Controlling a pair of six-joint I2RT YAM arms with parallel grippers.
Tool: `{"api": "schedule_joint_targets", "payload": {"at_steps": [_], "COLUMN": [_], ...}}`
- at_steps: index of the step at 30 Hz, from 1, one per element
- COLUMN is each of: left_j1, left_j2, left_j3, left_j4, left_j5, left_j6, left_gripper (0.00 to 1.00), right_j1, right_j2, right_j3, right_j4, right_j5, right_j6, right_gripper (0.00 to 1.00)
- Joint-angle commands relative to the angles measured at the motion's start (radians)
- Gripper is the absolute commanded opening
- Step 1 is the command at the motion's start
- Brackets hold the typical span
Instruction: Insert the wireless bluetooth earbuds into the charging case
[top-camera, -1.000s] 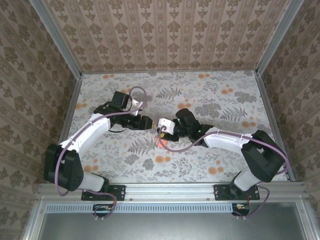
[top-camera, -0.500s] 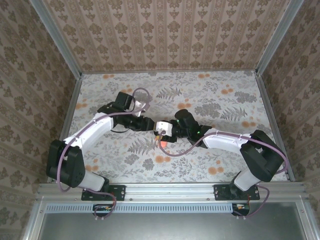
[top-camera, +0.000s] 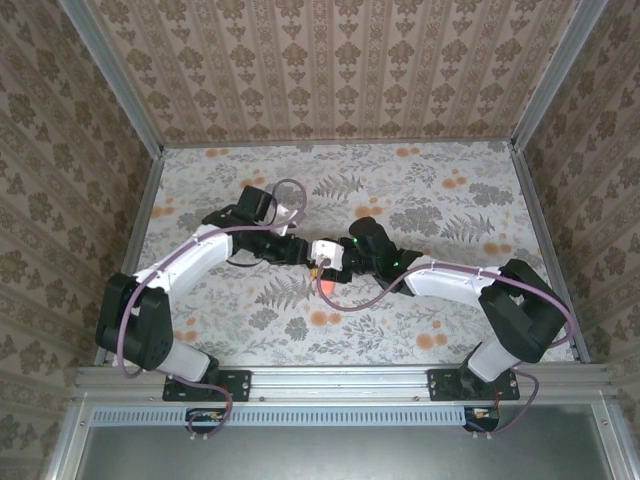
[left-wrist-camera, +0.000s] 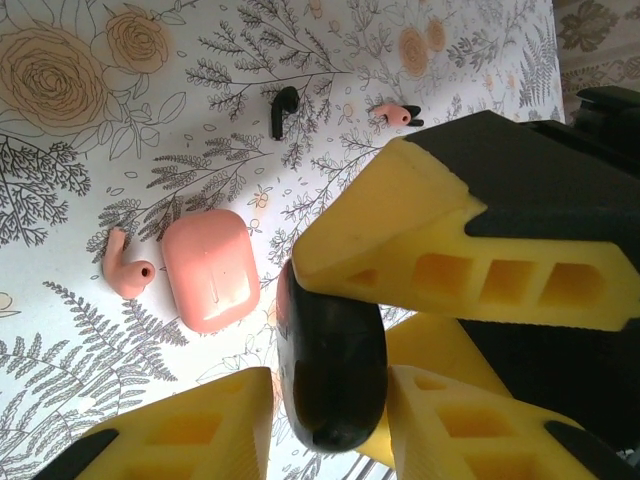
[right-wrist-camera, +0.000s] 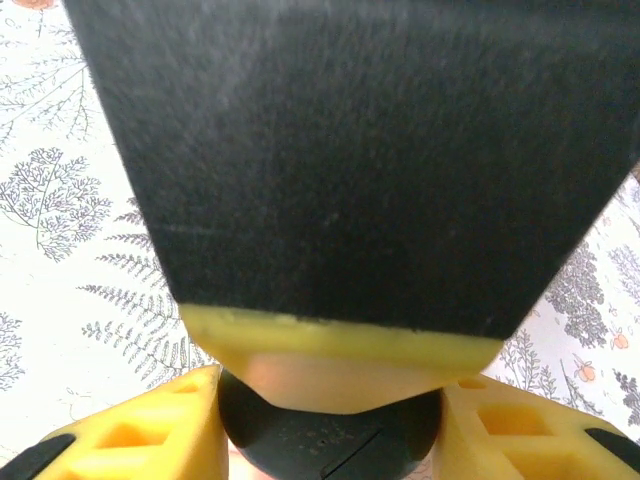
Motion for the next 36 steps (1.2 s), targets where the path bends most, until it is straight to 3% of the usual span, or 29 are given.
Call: {"api": "schedule_joint_targets", "payload": {"at_steps": [1, 7, 10, 13, 18, 23, 30, 36], "left_j1": [-0.009, -0.009, -0.006, 0.002, 0.006, 0.003, -0.009, -0.021], "left_j2": [0.008, 0.004, -0.007, -0.027, -0.112, -0.221, -0.358, -0.430], "left_j3": [-0.005, -0.007, -0.021, -0.057, -0.163, -0.301, -0.428, -0.478], "left_j4": [0.011, 0.025, 0.046, 0.104, 0.355, 0.655, 0.848, 0.918], "left_j5": [0.002, 0.009, -0.001, -0.010, 0.000, 0.023, 0.088, 0.128], "left_j6": [-0.013, -0.007, 0.010, 0.030, 0.017, -0.001, 0.059, 0.070], "left_gripper": [0.31, 0.19, 0.17, 0.16, 0.15, 0.15, 0.15, 0.15], "right_j1": [0.006, 0.006, 0.003, -0.015, -0.112, -0.238, -0.279, -0.291], "right_j2": [0.002, -0.001, -0.016, -0.051, -0.155, -0.248, -0.261, -0.220], "right_j3": [0.023, 0.010, -0.020, -0.070, -0.129, -0.166, -0.078, -0.007], "right_j4": [0.040, 0.061, 0.113, 0.188, 0.212, 0.210, -0.014, -0.036], "right_j5": [-0.042, -0.042, -0.030, -0.031, -0.138, -0.361, -0.576, -0.694], "right_j6": [0.012, 0.019, 0.050, 0.125, 0.370, 0.593, 0.591, 0.610], "right_gripper": [0.46, 0.47, 0.59, 0.70, 0.78, 0.75, 0.60, 0.59]}}
